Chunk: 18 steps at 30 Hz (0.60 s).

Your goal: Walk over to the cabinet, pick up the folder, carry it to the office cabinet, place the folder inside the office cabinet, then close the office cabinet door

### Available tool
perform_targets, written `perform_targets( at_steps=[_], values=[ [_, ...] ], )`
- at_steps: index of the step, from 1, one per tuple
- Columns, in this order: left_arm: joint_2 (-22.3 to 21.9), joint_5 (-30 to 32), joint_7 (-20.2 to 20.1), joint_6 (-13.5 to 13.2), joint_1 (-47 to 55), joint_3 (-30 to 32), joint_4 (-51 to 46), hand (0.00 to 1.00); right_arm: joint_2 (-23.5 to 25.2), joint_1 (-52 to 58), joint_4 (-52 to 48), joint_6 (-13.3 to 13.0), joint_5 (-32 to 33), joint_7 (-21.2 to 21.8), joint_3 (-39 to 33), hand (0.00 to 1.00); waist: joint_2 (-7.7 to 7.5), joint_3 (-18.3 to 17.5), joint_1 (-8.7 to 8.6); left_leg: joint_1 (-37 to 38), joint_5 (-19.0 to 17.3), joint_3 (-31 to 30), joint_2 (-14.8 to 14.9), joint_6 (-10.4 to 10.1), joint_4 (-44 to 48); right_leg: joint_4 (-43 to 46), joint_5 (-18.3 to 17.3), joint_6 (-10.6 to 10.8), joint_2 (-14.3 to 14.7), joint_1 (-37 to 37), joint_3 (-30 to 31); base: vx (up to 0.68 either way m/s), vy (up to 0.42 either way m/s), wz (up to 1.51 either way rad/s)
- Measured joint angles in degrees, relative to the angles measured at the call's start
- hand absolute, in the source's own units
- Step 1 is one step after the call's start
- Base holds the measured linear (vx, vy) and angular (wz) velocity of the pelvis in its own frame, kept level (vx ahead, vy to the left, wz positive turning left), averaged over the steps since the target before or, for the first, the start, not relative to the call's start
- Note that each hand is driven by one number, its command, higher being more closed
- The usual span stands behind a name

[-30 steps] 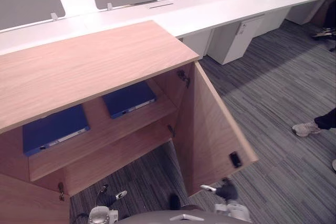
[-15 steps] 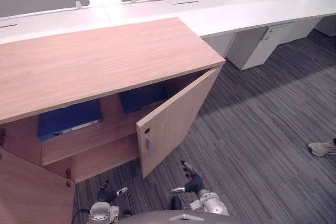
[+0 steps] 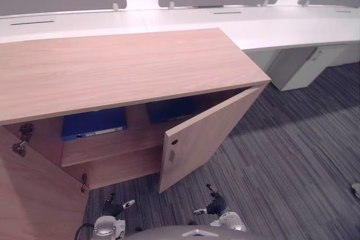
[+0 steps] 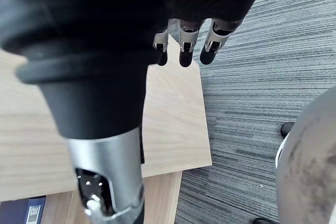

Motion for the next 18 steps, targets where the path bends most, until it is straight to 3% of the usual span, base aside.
perform_targets(
  at_steps=[15, 17, 18],
  values=[
    [-0.64, -4.54, 2.02, -0.03, 0.04, 5.94, 0.54, 0.0, 1.82, -5.94, 8.57, 1.16, -1.84, -0.86, 0.07, 0.0, -0.85, 0.44, 1.78, -2.71, 1.52, -3.52, -1.74, 1.04, -0.12, 1.72, -1.03, 0.14, -1.97, -1.65, -2.84, -0.03, -0.004, 0.13],
    [-0.6, -4.91, 2.08, -0.04, -0.03, 6.07, 0.29, 0.0, 1.81, -6.9, 8.57, 1.2, -2.23, -0.93, 0.0, 0.0, -0.72, 0.79, 1.32, -5.15, 2.33, -5.1, -1.87, 1.2, -0.09, 5.02, -1.92, -0.22, -1.87, -4.79, -0.65, -0.01, 0.004, 0.4],
    [-0.26, -5.62, 2.1, 0.02, -0.42, 6.06, 0.32, 0.0, 1.79, -7.02, 8.58, 1.29, -2.23, -0.95, -0.07, 0.0, -0.57, 1.67, 1.05, -5.87, 2.58, -6.9, -2.02, 0.98, -0.08, 6.54, -3.22, -1.59, -1.26, -5.65, 5.13, 0.01, 0.035, 0.7]
  ],
)
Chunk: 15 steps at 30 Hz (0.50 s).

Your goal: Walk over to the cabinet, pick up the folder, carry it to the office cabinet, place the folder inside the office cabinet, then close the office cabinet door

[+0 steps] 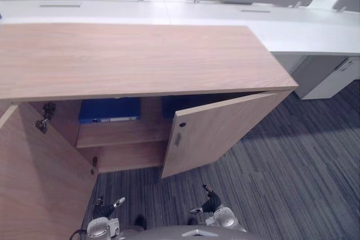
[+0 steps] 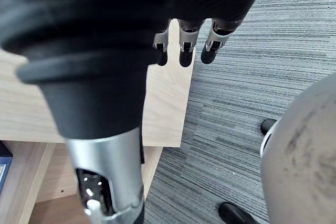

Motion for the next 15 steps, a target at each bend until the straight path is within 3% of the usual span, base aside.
perform_targets(
  at_steps=[3, 5, 8, 11, 14, 15],
  values=[
    [0.25, -1.06, 0.15, -0.06, -0.1, 0.11, -0.36, 0.0, 0.07, -0.01, -0.01, 0.22, 0.01, -0.03, 0.02, 0.0, -0.8, 0.91, 0.62, -0.44, 0.36, -3.29, -0.63, -0.74, 0.0, 1.57, -3.48, 0.73, -0.16, 0.44, 4.33, 0.03, 0.02, 0.75],
    [0.47, -1.11, 0.23, -0.05, 0.03, 0.18, -0.31, 0.0, -0.01, -0.37, -0.04, 0.2, 0.05, -0.15, -0.32, 0.0, -0.9, 0.97, 1.24, -0.55, 0.65, -5.1, -0.45, -1.12, -0.02, 1.34, -4.34, 1.51, -0.16, 1.37, 2.76, 0.02, -0.067, 0.58],
    [0.14, -1.13, 0.26, -0.06, -0.37, -0.01, -0.24, 0.0, -0.02, -0.11, -0.03, 0.2, 0.11, -1.26, -2.56, 0.0, 0.26, 1.13, 0.28, -2.52, 2.24, -10.89, -0.44, -1.66, 0.31, -1.12, -4.16, 1.63, 0.02, 3.47, -3.15, 0.04, -0.063, 0.9],
    [-0.44, -1.32, 0.31, -0.05, -1.13, 0.08, -0.23, 0.0, -0.02, 0.46, -0.01, 0.66, 0.59, -1.66, -4.93, 0.0, 0.89, 1.89, 0.68, -3.72, 3.23, -14.78, -0.78, -2.33, 0.36, -1.86, -3.91, 1.54, 0.08, 4.81, -7.19, 0.04, -0.027, 0.83],
    [-0.4, -2.45, 0.32, -0.05, -1.11, 0.53, -0.36, 0.0, 0.01, 0.01, -0.03, 1.09, 1.19, -2.26, -7.0, 0.0, 1.05, 1.98, 0.6, -7.27, 3.73, -9.8, -1.64, -2.44, 3.25, -1.06, -4.39, 1.1, -0.34, 4.74, -9.03, -0.02, 0.008, 0.63],
    [-0.27, -2.72, 0.32, -0.04, -1.1, 1.92, -0.39, 0.0, 0.07, -0.3, -0.07, 1.09, 1.25, -2.27, -7.38, 0.0, 0.81, 2.07, 0.71, -7.43, 2.8, -7.0, -1.6, -0.79, 3.9, -0.08, -5.52, 1.19, -0.51, 4.72, -9.34, -0.03, 0.026, 0.32]
  ],
)
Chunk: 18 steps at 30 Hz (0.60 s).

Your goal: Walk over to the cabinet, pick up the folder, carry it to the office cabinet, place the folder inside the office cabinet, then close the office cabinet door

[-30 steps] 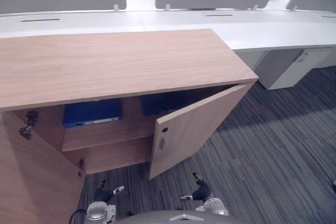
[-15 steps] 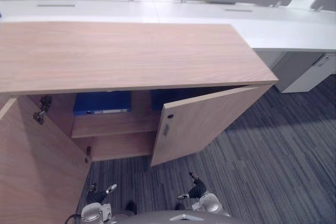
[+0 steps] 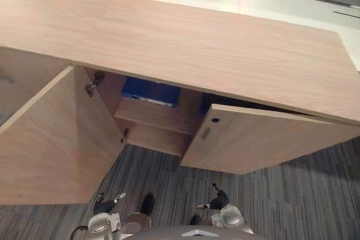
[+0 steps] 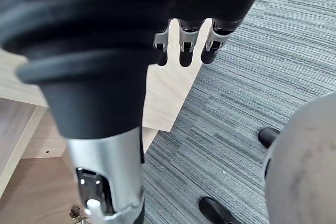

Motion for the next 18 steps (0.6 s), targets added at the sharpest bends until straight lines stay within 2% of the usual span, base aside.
perform_targets(
  at_steps=[1, 2, 3, 5, 6, 7, 9, 14, 16, 17, 18],
  values=[
    [0.06, -0.08, 0.08, 0.07, 0.2, 2.57, 0.03, 0.0, 0.19, -0.31, -0.08, -0.01, 0.0, 0.02, -0.3, 0.0, -0.36, 0.18, 0.66, 0.15, -1.89, 2.2, 0.25, 0.45, -0.09, 0.61, -0.68, 0.33, -0.29, 0.24, -0.05, -0.05, 0.012, 0.27],
    [0.1, -0.16, 0.14, 0.12, 0.53, 3.97, 0.12, 0.0, 0.21, -0.33, -0.16, -0.02, 0.0, 0.02, -0.49, 0.0, 0.15, 0.46, 0.56, 0.18, -2.68, 3.79, 0.38, 0.42, 0.0, 0.51, -1.7, 0.33, -0.48, 0.72, -0.37, -0.07, -0.02, 0.31],
    [0.15, -0.63, 0.6, 0.2, 1.06, 6.52, 0.24, 0.0, -0.03, -0.39, -0.35, -0.02, 0.01, 0.03, -1.51, 0.0, -0.28, 0.03, -0.08, 1.02, -3.04, 5.41, 0.44, 0.68, -0.73, 0.16, -3.17, 0.86, -0.72, 1.65, -0.53, -0.01, -0.039, 0.61],
    [0.81, -0.7, 1.24, 0.2, 1.48, 10.64, 0.35, 0.0, -0.11, 0.9, -0.28, 0.13, 0.03, 0.0, -2.76, 0.0, -0.13, -0.26, -0.5, 3.38, -2.37, 6.19, 0.35, 0.43, -4.0, -0.51, -5.08, 0.33, -0.56, 2.89, 0.09, 0.08, -0.039, 0.69],
    [1.83, -1.0, 1.46, 0.22, 1.53, 14.12, 0.4, 0.0, -0.25, 1.33, -0.02, 0.3, 0.04, 0.02, -3.94, 0.0, -0.02, -0.25, -0.63, 3.47, -0.37, 5.92, 0.3, 0.04, -4.01, -0.5, -5.05, 0.3, -0.08, 3.79, 0.89, 0.09, -0.026, 0.51],
    [2.62, -1.23, 1.7, 0.25, 1.51, 15.82, 0.45, 0.0, -0.08, 1.56, 0.12, 0.45, 0.05, 0.04, -4.24, 0.0, -0.13, -0.32, -0.55, 3.64, -0.37, 5.63, 0.06, 0.25, -4.01, -0.67, -5.04, 0.16, -0.22, 4.27, 0.78, 0.12, -0.026, 0.5],
    [6.58, -3.53, 2.32, 0.24, 1.62, 21.26, 0.5, 0.0, -0.2, 1.28, 0.14, 0.86, 1.18, 0.03, -4.34, 0.0, -1.31, -0.94, 0.18, 4.34, 0.14, 4.28, -0.94, 0.74, -3.64, -2.18, -3.69, 0.49, -0.34, 6.64, 0.75, 0.19, -0.03, 0.31],
    [13.84, -8.45, 2.76, 0.14, 1.74, 29.75, 0.52, 0.0, -1.0, -1.79, 2.03, 0.93, 1.64, 0.07, -4.34, 0.0, -1.0, -0.92, 0.84, 5.71, 0.15, 4.09, 0.7, 0.79, -3.62, -2.48, -0.41, -2.21, 1.55, 8.18, 2.26, 0.1, -0.037, 0.18],
    [15.58, -9.14, 3.34, 0.13, 1.97, 30.6, 0.52, 0.0, -1.55, -2.23, 2.08, 0.86, 2.06, 0.07, -4.33, 0.0, -0.1, -0.66, 1.37, 6.53, 0.15, 4.46, 1.42, 0.78, -3.62, -2.45, 1.09, -2.79, 2.39, 8.78, 3.17, 0.05, -0.016, 0.02],
    [16.23, -9.45, 3.38, 0.12, 2.04, 30.94, 0.52, 0.0, -1.87, -2.34, 2.08, 0.84, 2.15, 0.09, -4.28, 0.0, -0.65, -1.18, 1.39, 6.54, 0.15, 4.42, 1.65, 0.78, -3.63, -2.43, 1.33, -2.66, 2.44, 8.83, 3.3, 0.03, -0.01, 0.07],
    [16.83, -9.55, 3.36, 0.11, 2.02, 30.97, 0.52, 0.0, -2.43, -2.5, 2.14, 0.84, 2.15, 0.1, -4.22, 0.0, -0.4, -1.09, 1.44, 6.45, 0.15, 4.32, 1.64, 0.78, -3.63, -2.42, 1.36, -2.64, 2.44, 8.8, 3.48, 0.03, -0.016, 0.05]
  ],
)
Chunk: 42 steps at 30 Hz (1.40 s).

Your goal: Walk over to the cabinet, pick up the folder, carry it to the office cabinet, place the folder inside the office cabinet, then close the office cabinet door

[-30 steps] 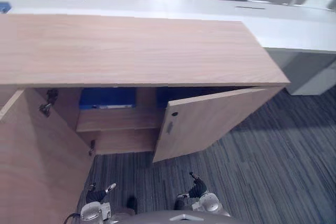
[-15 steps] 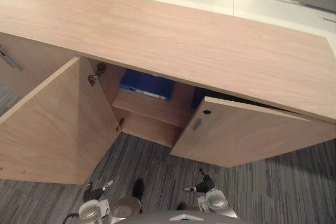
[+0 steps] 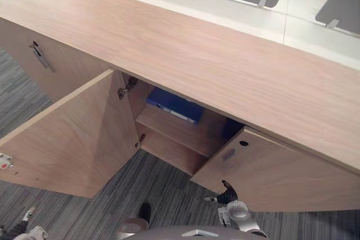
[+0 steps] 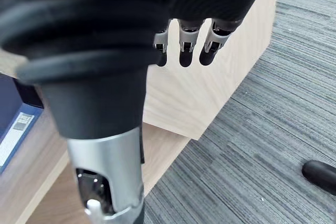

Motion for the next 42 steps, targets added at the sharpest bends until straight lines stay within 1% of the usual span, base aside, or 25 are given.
perform_targets(
  at_steps=[1, 2, 3, 5, 6, 8, 10, 11, 12, 13, 15, 18, 20, 22, 23, 24, 25, 29, 31, 33, 36, 37, 40, 42],
  values=[
    [0.22, 0.01, -0.01, 0.0, -0.01, -0.01, 0.0, 0.0, -0.5, -0.21, 0.16, 0.03, 0.03, 0.0, -0.01, 0.0, 0.11, 0.08, 0.01, -0.01, 0.0, -0.05, -0.06, 0.0, -0.01, 0.01, 0.0, 0.0, 0.07, -0.02, 0.14, 0.0, 0.0, 0.0],
    [0.29, 0.03, -0.03, 0.0, -0.04, -0.1, 0.0, 0.0, -0.75, -0.22, 0.16, 0.03, 0.05, 0.01, 0.05, 0.0, -0.23, -0.16, 0.04, -0.01, 0.0, -0.18, -0.09, 0.0, -0.02, 0.01, 0.0, 0.0, 0.12, -0.01, 0.18, 0.0, 0.0, 0.0],
    [0.46, 0.03, -0.05, 0.0, -0.14, -0.26, 0.0, 0.0, -0.91, -0.21, 0.18, 0.03, 0.06, 0.01, 0.12, 0.0, 0.47, 0.19, 0.0, -0.07, 0.0, -0.43, -0.11, 0.0, -0.03, 0.01, 0.0, 0.0, 0.12, -0.05, 0.18, -0.05, -0.025, 0.01],
    [0.96, 0.16, -0.12, 0.0, -0.89, -0.78, 0.0, 0.0, -1.23, -0.24, 0.18, 0.04, 0.13, 0.04, 0.62, 0.0, 0.7, 0.24, -0.03, -0.29, 0.0, -1.51, -0.1, 0.0, -0.37, 0.08, -0.01, 0.01, 0.22, -0.18, 0.11, -0.07, -0.019, 0.06],
    [1.52, 1.09, -0.26, 0.0, -1.28, -2.04, 0.0, 0.0, -1.25, -0.07, 0.33, 0.05, 0.23, 0.07, 0.79, 0.0, 0.91, 0.26, 0.0, -0.49, 0.03, -1.89, -0.1, -0.02, -0.39, 0.22, -0.04, 0.03, 0.24, -0.29, 0.0, -0.1, -0.015, 0.09],
    [2.21, 1.3, -0.59, 0.0, -1.41, -3.87, -0.05, 0.0, -1.29, 0.42, 0.44, 0.06, 1.2, 0.08, 1.67, 0.0, 1.02, 0.25, -0.1, -0.7, -0.09, -2.53, -0.39, -0.56, -0.41, 0.27, -0.31, 0.26, 0.05, -0.27, -0.3, -0.11, -0.014, 0.13],
    [3.31, 3.51, -1.74, 0.0, -2.79, -7.76, -1.27, 0.0, -1.29, 1.06, 0.44, 0.1, 1.25, 0.13, 2.33, 0.0, 0.97, 0.23, -0.08, -1.81, 0.27, -3.32, -1.1, -1.14, -0.42, 0.0, -1.63, 0.29, -0.51, -0.41, -1.07, -0.14, -0.024, 0.23],
    [3.43, 3.6, -1.81, 0.02, -2.99, -8.75, -2.32, 0.0, -1.26, 1.01, 0.4, 0.09, 1.25, 0.14, 2.33, 0.0, 0.89, 0.18, -0.08, -2.11, 0.46, -3.34, -1.37, -1.28, -0.42, -0.21, -2.18, 0.4, -0.74, -0.41, -1.07, -0.16, -0.029, 0.14],
    [3.57, 4.12, -2.23, -0.06, -3.03, -10.46, -4.38, 0.0, -1.36, 0.94, 0.28, 0.08, 1.25, 0.14, 2.3, 0.0, 0.67, 0.25, 0.03, -2.51, 1.07, -3.36, -2.15, -1.25, -0.43, -0.84, -4.31, 0.49, -1.31, -0.47, -1.05, -0.17, -0.043, 0.22],
    [3.53, 4.74, -2.72, -0.32, -3.54, -12.56, -5.67, 0.0, -1.71, 1.01, 0.27, 0.1, 1.24, 0.15, 2.25, 0.0, 1.22, 0.48, -0.29, -2.64, 1.55, -4.03, -2.41, -1.28, -0.43, -0.99, -5.38, 1.73, -1.38, -0.33, -1.39, -0.18, -0.05, 0.31],
    [3.58, 5.09, -3.76, -0.87, -3.62, -14.57, -8.53, 0.0, -1.97, 1.46, 0.27, 0.13, 1.25, 0.2, 2.26, 0.0, 1.57, 0.13, -0.79, -3.16, 2.03, -4.76, -2.24, -1.42, -0.42, -0.95, -5.74, 1.93, -1.05, -0.41, -2.26, -0.17, -0.05, 0.35],
    [3.8, 6.12, -4.3, -1.6, -3.78, -15.05, -10.18, 0.0, -2.22, 1.44, 0.04, 0.13, 1.22, 0.81, 2.24, 0.0, 1.52, 0.12, -0.76, -4.26, 2.57, -4.59, -1.31, -1.73, -0.42, -1.77, -5.62, 1.72, 0.02, -0.89, -2.23, -0.08, -0.063, 0.12],
    [3.94, 6.86, -4.76, -1.6, -3.83, -15.77, -10.2, 0.0, -2.21, 1.47, 0.02, 0.13, 1.21, 0.85, 2.22, 0.0, 1.07, 0.07, -0.53, -4.57, 3.01, -4.53, -1.2, -1.76, -0.42, -1.96, -5.57, 1.64, 0.15, -1.12, -1.9, 0.03, -0.046, -0.01],
    [4.17, 7.46, -5.07, -1.6, -4.41, -17.54, -10.2, 0.0, -2.22, 1.38, -0.02, 0.12, 1.19, 0.86, 2.19, 0.0, 0.68, 0.01, -0.48, -4.84, 2.88, -4.51, -1.47, -1.59, -0.4, -1.96, -5.18, 1.06, -0.04, -1.38, -1.25, 0.07, -0.029, 0.0],
    [4.37, 7.91, -5.06, -1.6, -4.89, -18.05, -10.22, 0.0, -2.14, 1.06, -0.02, 0.12, 1.18, 0.93, 2.22, 0.0, 0.5, -0.04, -0.4, -4.9, 2.78, -4.35, -1.71, -1.47, -0.39, -2.0, -5.02, 1.11, -0.23, -1.52, -0.88, 0.09, -0.023, -0.06],
    [4.73, 7.97, -5.05, -1.6, -5.16, -18.44, -10.24, 0.0, -2.09, 0.8, -0.02, 0.11, 1.18, 1.02, 2.24, 0.0, 0.27, -0.14, -0.34, -4.86, 2.82, -4.3, -1.86, -1.53, -0.39, -1.98, -4.27, 1.96, -0.24, -1.44, -0.83, 0.14, -0.051, -0.07],
    [5.94, 8.02, -5.0, -1.61, -5.71, -19.58, -10.25, 0.0, -2.14, 0.54, -0.08, 0.1, 1.18, 1.07, 2.24, 0.0, -0.3, -0.41, -0.33, -4.64, 2.89, -4.03, -2.09, -0.97, -0.38, -2.2, -4.0, 2.14, -0.32, -1.07, -0.61, 0.11, -0.044, -0.04],
    [7.84, 9.15, -4.57, -1.65, -6.09, -19.74, -10.26, 0.0, -2.13, -0.37, -0.09, 0.07, 1.16, 1.07, 2.38, 0.0, -0.24, 0.01, -0.26, -2.9, 2.35, -3.0, -2.02, -0.55, -0.38, -2.02, -3.8, 2.12, -0.45, 0.07, 0.94, 0.08, -0.041, -0.13],
    [8.34, 9.17, -4.52, -1.86, -7.04, -20.46, -10.27, 0.0, -2.27, -1.06, -0.03, 0.03, 1.15, 1.06, 2.38, 0.0, 0.22, 0.34, -0.39, -2.56, 2.17, -2.94, -1.1, -0.71, -0.39, -1.67, -2.85, 1.22, 0.08, 0.05, 1.07, 0.01, -0.055, -0.05],
    [8.34, 9.2, -4.62, -1.85, -7.11, -21.47, -10.26, 0.0, -2.26, -1.27, -0.03, 0.03, 1.15, 1.07, 2.48, 0.0, 0.52, 0.54, -0.48, -2.19, 2.0, -2.85, -0.5, -0.95, -0.41, -1.38, -2.25, 0.93, 0.62, 0.07, 1.4, -0.02, -0.03, -0.08],
    [8.83, 9.66, -4.79, -1.8, -7.19, -21.83, -10.23, 0.0, -2.32, -1.07, 0.04, 0.01, 1.16, 1.08, 2.7, 0.0, 0.7, 0.66, -0.5, -1.9, 1.71, -2.92, -0.01, -1.33, -0.43, -0.65, -2.1, 0.92, 0.9, -0.06, 1.69, -0.05, -0.024, -0.04],
    [9.26, 10.13, -4.94, -1.81, -7.2, -22.33, -10.23, 0.0, -2.3, -1.04, 0.04, 0.01, 1.16, 1.12, 2.77, 0.0, 0.77, 0.7, -0.52, -1.95, 1.33, -2.96, 0.06, -1.78, -0.44, -0.55, -2.1, 0.92, 0.93, -0.21, 1.8, -0.08, -0.015, -0.05],
    [10.31, 10.17, -5.12, -1.81, -7.23, -23.58, -10.23, 0.0, -2.29, -0.88, 0.03, 0.01, 1.16, 1.17, 2.79, 0.0, 1.1, 0.91, -0.63, -2.02, 1.17, -2.93, 0.09, -1.53, -0.45, -0.56, -2.11, 0.93, 0.92, -0.23, 2.03, -0.09, -0.012, -0.04],
    [10.61, 10.17, -5.61, -1.82, -7.27, -23.86, -10.24, 0.0, -2.29, -0.7, 0.03, 0.01, 1.15, 1.21, 2.79, 0.0, 1.26, 1.02, -0.98, -2.1, 1.37, -2.87, 0.07, -1.79, -0.45, -0.84, -2.16, 0.96, 0.89, -0.29, 2.09, -0.11, -0.012, -0.03]
  ],
)
